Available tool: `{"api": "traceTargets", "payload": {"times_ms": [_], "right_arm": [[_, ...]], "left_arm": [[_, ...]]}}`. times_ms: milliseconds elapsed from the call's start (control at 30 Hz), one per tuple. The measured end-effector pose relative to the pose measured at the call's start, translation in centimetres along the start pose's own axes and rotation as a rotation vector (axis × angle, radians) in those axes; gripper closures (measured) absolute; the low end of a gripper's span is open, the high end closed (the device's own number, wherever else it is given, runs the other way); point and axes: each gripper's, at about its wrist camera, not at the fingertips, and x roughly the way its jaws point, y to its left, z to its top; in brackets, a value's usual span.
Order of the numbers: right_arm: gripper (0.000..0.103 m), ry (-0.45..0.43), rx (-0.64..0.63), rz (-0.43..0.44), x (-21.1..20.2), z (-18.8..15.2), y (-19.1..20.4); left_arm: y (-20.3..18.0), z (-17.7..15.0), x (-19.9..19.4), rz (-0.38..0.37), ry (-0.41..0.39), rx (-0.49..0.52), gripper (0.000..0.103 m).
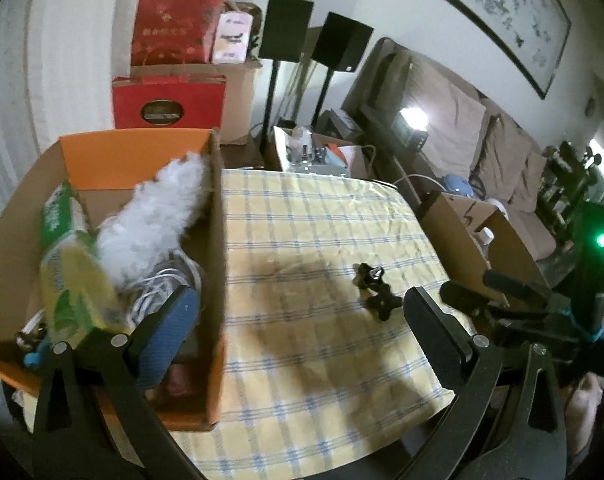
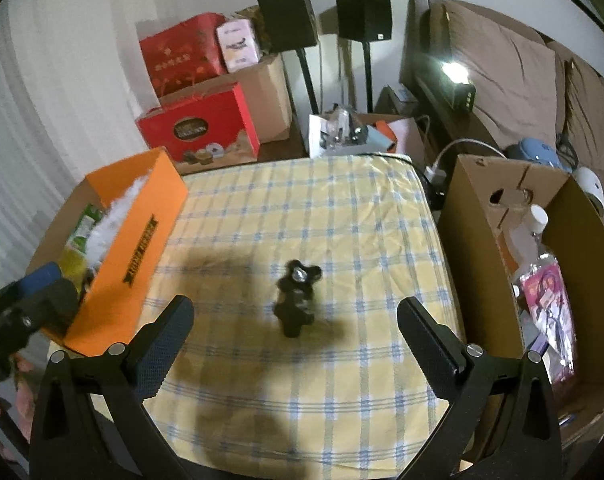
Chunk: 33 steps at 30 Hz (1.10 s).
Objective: Organize objects
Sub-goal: 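Move the left gripper to the black star-shaped knob and close on it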
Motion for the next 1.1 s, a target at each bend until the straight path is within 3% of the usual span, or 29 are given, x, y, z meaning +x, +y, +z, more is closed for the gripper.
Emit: {"api": "traceTargets", "payload": {"times_ms": [400, 800, 1100], "right_arm": [[0.001, -0.008, 0.134, -0.003, -0.3, -0.2, -5.7], [0.007, 0.013, 0.177, -0.003, 1.3, -0.4, -8.0], [0.007, 0.032, 0.192, 0.007, 2.6, -0.5, -8.9]], "left_arm": [[-4.1, -1.2, 4.8, -0.075, 0.032, 0.106, 0.002], [-7.8, -3.1, 10.8, -0.174, 0.121, 0.218, 0.019], [-8.4, -3.8, 14.0, -0.201, 0.167, 0.252, 0.041]]}}
